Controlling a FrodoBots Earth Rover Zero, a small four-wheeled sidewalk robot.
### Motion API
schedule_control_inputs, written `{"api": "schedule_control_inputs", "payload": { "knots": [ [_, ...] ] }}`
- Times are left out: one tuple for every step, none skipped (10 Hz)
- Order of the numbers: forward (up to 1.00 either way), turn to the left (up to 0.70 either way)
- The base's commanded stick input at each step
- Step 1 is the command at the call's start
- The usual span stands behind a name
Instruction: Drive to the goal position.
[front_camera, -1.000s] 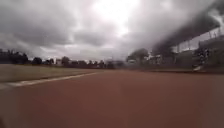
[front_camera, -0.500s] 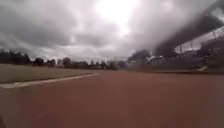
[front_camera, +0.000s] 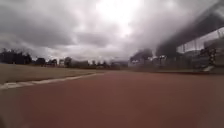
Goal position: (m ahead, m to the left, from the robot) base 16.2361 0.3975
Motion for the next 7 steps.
{"api": "schedule_control_inputs", "payload": {
  "knots": [
    [1.0,-0.27],
    [1.0,-0.27],
    [1.0,-0.22],
    [1.0,-0.05],
    [1.0,0.0],
    [1.0,0.0],
    [1.0,0.0]
  ]
}}
